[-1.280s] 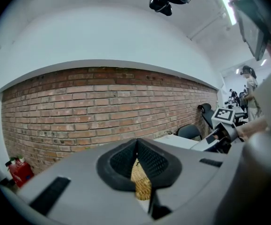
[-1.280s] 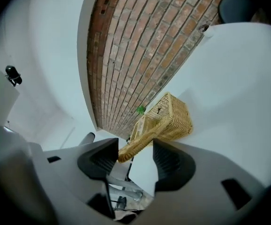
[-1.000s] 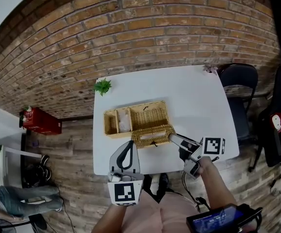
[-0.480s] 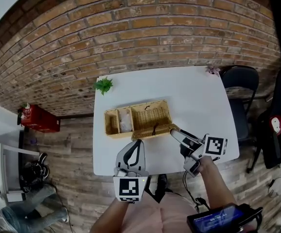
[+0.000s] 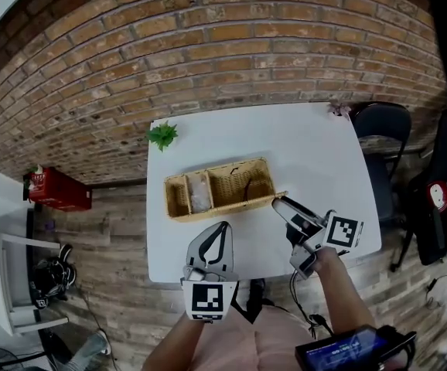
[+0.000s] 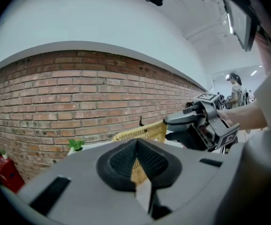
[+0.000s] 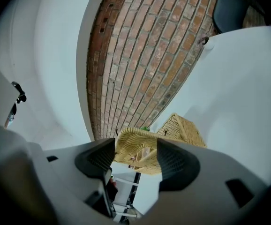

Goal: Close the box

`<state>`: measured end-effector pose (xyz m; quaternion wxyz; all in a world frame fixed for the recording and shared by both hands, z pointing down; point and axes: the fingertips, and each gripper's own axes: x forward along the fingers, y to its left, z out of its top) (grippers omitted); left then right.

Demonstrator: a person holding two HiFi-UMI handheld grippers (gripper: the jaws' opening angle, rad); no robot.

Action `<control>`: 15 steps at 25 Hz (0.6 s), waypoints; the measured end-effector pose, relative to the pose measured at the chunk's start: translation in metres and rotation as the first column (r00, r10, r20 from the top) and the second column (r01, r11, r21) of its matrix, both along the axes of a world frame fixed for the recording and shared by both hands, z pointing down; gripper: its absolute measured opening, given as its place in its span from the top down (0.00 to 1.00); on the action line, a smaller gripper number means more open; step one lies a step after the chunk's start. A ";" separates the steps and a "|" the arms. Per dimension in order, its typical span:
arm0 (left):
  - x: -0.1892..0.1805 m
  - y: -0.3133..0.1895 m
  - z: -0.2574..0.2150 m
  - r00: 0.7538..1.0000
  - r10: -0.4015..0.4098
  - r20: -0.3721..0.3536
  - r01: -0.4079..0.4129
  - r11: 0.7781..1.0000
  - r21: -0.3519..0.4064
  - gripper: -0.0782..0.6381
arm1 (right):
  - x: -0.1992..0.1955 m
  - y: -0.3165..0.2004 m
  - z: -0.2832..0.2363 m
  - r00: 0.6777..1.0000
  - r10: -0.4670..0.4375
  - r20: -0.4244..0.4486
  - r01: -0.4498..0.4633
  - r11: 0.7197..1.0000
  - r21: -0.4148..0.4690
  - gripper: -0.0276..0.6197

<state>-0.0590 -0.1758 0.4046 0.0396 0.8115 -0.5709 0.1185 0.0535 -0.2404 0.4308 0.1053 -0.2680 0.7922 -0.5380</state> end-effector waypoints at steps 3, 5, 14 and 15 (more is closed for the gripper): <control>-0.005 -0.011 -0.002 1.000 0.001 -0.002 -0.001 1.000 0.005 0.88 | -0.001 -0.002 0.002 0.999 0.017 -0.034 -0.016 1.000 0.014 0.52; -0.007 -0.018 -0.004 1.000 0.004 -0.005 -0.003 1.000 0.011 0.88 | -0.001 -0.001 0.005 0.995 0.016 -0.098 -0.012 0.999 0.044 0.52; -0.009 -0.040 -0.008 0.999 0.034 -0.002 -0.034 0.999 0.032 0.88 | -0.014 -0.003 -0.002 0.880 0.068 -0.470 0.120 0.926 0.358 0.71; -0.009 -0.042 -0.009 0.999 0.041 0.004 -0.041 0.998 0.037 0.88 | -0.015 -0.004 -0.003 0.873 0.075 -0.482 0.126 0.920 0.371 0.71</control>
